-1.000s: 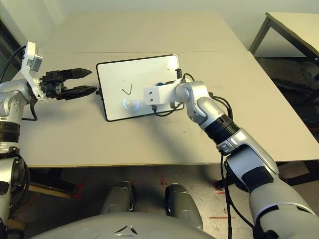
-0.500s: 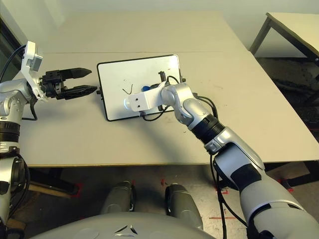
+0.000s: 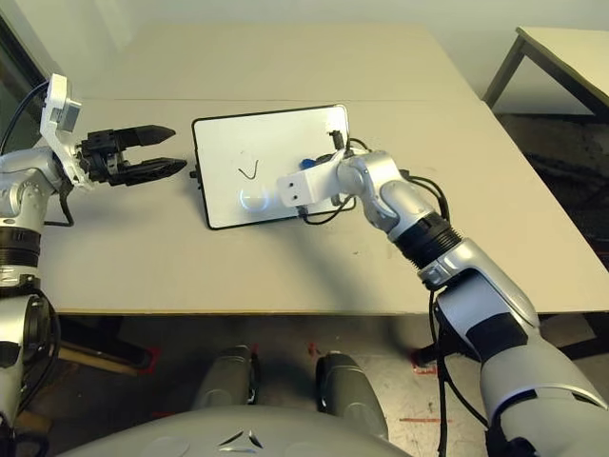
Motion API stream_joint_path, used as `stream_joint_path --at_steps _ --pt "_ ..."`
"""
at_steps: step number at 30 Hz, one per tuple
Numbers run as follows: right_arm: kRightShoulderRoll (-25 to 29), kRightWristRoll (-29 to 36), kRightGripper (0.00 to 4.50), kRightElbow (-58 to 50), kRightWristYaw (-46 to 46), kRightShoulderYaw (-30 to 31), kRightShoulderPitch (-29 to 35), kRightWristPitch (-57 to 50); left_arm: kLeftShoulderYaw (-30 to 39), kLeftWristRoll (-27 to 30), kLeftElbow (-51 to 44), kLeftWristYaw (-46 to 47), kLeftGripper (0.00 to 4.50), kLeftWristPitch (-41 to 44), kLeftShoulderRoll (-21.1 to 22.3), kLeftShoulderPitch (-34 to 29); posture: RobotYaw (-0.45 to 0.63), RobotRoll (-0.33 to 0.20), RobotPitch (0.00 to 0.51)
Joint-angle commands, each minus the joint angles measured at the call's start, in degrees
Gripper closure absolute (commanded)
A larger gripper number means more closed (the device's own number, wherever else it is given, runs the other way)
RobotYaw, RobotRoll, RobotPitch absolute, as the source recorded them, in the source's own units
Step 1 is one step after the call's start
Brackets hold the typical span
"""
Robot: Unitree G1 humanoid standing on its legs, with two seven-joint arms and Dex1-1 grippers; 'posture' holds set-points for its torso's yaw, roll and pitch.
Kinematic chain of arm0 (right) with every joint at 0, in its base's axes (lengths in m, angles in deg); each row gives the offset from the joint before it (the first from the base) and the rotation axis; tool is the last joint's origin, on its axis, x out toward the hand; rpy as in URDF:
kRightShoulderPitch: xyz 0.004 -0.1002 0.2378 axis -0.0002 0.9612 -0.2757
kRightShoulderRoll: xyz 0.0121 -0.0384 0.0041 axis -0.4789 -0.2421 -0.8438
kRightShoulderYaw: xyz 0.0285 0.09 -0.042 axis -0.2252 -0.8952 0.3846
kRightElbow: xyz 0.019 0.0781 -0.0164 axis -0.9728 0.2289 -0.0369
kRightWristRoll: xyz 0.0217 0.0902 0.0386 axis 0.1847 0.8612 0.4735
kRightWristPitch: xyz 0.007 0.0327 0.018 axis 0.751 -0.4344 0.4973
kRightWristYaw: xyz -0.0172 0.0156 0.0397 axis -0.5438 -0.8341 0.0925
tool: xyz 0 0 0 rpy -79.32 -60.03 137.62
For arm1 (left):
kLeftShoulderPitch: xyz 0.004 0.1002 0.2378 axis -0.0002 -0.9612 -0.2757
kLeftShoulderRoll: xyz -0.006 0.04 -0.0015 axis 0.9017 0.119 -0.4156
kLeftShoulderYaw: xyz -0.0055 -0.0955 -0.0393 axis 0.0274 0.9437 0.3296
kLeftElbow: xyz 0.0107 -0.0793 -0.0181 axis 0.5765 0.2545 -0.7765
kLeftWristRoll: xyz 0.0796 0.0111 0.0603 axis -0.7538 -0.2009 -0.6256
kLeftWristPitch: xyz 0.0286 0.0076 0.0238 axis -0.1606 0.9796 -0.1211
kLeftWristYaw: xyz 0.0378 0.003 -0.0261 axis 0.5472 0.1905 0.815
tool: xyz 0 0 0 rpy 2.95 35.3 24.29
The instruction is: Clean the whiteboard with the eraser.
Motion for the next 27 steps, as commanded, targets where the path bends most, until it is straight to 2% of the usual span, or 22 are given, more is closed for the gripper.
stream_joint_path --at_steps 1,13,21,27 --pt "0.48 0.32 4.18 1.27 0.94 -1.44 -0.74 -1.55 -0.65 -1.00 0.67 -0.27 0.00 -0.49 -0.08 0.61 0.26 0.000 0.046" --pt "-3.30 0.35 4.18 3.08 0.12 0.15 -3.66 -1.55 -0.09 -1.07 0.70 -0.27 0.00 -0.45 0.55 0.21 0.27 0.000 0.042" --pt "-6.26 -0.13 4.18 2.72 0.55 1.58 -3.35 -0.45 0.66 -0.78 0.09 -0.14 0.00 0.13 1.71 -0.96 0.28 0.000 0.038" --pt "-7.28 1.82 4.18 -2.11 3.45 0.17 -2.16 -2.01 0.70 -0.53 -0.66 -0.93 0.00 0.77 3.32 -2.58 0.29 0.000 0.038"
